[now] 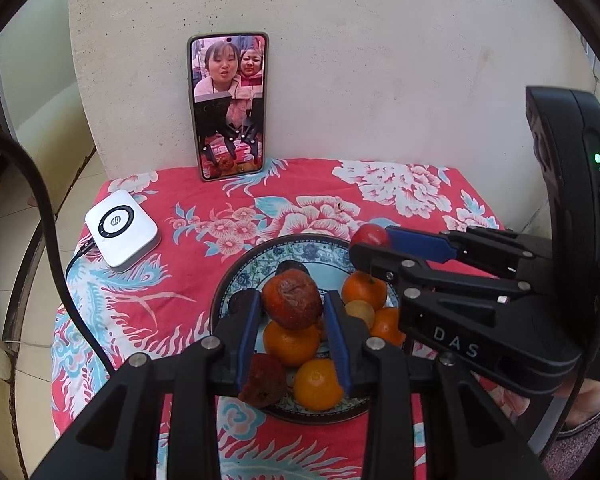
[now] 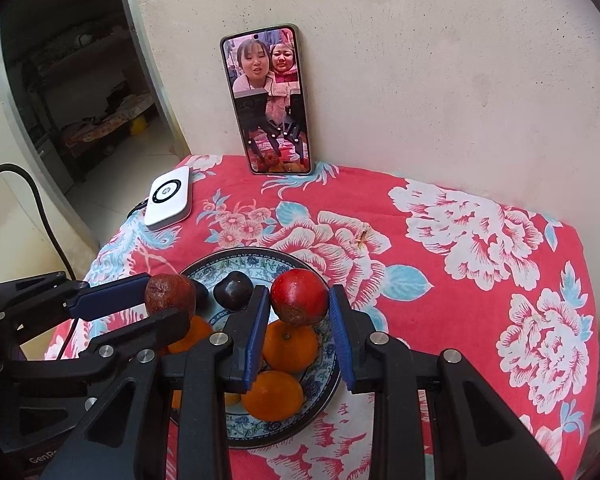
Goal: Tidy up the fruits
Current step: 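Carry the wrinkled fruit and the red fruit up over the plate, then lower both fruits onto the plate and open both tools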
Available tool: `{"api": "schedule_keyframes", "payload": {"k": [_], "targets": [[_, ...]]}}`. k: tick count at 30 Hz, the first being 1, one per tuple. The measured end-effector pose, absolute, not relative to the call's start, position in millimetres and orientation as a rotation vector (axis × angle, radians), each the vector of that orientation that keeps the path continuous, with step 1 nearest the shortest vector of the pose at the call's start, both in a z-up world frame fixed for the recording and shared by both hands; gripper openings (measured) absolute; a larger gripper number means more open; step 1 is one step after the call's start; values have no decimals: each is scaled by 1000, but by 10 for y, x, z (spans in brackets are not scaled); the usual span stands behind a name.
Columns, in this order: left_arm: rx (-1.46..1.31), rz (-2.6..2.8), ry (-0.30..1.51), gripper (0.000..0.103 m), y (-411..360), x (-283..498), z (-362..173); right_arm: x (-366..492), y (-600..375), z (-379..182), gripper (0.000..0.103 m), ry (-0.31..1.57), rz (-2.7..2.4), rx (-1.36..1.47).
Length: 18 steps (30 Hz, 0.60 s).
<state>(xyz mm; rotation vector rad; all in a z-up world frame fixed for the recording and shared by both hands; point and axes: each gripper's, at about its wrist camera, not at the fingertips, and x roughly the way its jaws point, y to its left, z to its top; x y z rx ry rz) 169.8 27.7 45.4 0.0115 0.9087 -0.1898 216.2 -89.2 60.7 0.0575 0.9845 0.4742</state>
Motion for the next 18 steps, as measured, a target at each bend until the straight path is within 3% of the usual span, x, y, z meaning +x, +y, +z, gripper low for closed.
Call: {"api": "schedule_keyframes", "payload": {"k": [18], "targets": [[-10,-211,901,34,304,1738,358,2250,-813,427,32,1017,495,37]]}}
